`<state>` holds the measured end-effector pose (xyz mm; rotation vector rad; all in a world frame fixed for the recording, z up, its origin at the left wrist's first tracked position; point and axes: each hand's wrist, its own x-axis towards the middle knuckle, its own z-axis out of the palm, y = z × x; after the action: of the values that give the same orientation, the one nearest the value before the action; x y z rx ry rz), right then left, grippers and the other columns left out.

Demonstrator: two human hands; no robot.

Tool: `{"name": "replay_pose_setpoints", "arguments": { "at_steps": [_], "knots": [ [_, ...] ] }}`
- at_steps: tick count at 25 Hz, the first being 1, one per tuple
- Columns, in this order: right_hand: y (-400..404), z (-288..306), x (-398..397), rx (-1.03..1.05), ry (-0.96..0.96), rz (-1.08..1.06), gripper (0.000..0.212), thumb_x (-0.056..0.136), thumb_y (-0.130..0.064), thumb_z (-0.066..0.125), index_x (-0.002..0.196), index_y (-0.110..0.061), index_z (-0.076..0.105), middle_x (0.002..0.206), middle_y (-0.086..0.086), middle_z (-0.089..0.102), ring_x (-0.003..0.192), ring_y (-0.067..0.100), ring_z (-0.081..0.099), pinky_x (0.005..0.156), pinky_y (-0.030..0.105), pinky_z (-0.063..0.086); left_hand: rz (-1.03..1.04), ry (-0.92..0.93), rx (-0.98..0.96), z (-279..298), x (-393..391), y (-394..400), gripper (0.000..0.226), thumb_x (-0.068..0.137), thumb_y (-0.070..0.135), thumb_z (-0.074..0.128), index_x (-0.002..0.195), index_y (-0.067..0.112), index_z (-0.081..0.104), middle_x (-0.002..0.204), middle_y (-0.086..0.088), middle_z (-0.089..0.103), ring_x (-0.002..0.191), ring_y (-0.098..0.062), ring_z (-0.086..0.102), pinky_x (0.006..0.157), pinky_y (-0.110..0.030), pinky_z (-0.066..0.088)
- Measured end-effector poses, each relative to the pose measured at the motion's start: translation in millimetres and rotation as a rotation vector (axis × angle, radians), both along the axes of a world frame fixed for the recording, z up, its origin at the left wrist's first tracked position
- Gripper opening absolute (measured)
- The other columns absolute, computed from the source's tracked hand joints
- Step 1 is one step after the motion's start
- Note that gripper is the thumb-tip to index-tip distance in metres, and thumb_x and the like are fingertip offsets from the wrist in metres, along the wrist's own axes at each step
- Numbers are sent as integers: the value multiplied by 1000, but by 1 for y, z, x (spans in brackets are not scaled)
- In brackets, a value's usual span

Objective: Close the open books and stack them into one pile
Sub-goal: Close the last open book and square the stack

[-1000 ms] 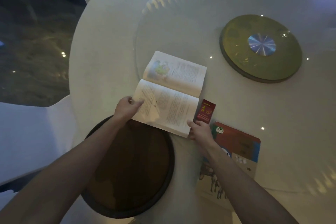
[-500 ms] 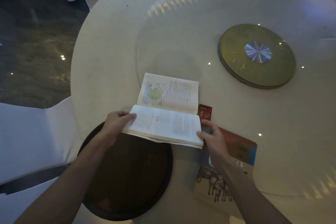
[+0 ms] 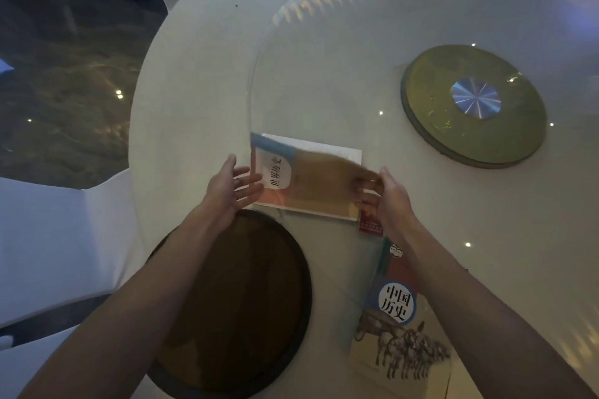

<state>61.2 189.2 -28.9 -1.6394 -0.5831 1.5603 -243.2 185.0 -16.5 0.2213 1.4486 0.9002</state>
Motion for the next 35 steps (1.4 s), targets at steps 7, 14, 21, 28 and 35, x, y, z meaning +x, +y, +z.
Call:
{"name": "replay_pose_setpoints", "arguments": {
  "at_steps": [7, 14, 21, 28, 35],
  "knots": [
    [61, -29, -9, 13, -620, 466, 22, 98, -20, 55, 94, -10, 73, 86, 10, 69, 74, 28, 63, 66, 35, 50, -141, -34, -205, -34, 62, -18, 40, 100, 25, 60, 132, 2, 54, 113, -20, 65, 95, -32, 71, 79, -39, 62],
    [108, -33, -28, 152, -1131, 958, 67, 98, -29, 60, 157, -10, 37, 160, 15, 38, 147, 33, 36, 118, 47, 36, 39, 35, -198, -49, 76, -6, 37, 96, 18, 63, 131, 7, 55, 112, -12, 66, 96, -23, 69, 80, -31, 60],
    [91, -41, -47, 85, -1152, 859, 41, 96, -31, 54, 124, -2, 64, 129, 21, 60, 123, 39, 56, 100, 44, 50, 94, 249, -113, -60, 47, 30, 28, 91, 22, 71, 114, 7, 66, 110, -8, 74, 99, -22, 71, 92, -40, 59],
    [18, -45, -66, -113, -800, 630, 28, 95, -27, 61, 98, -4, 76, 101, 15, 77, 97, 32, 72, 89, 45, 58, -39, 443, -44, -52, 25, 39, 36, 93, 20, 69, 125, 19, 52, 121, -9, 65, 105, -27, 68, 82, -41, 61],
    [-1, -25, -56, -85, -572, 501, 45, 101, -36, 59, 126, 1, 67, 119, 20, 72, 108, 35, 70, 96, 54, 58, -14, 151, 96, -3, 32, 35, 28, 97, 13, 64, 123, 15, 53, 118, -15, 69, 96, -29, 69, 78, -50, 60]
  ]
}}
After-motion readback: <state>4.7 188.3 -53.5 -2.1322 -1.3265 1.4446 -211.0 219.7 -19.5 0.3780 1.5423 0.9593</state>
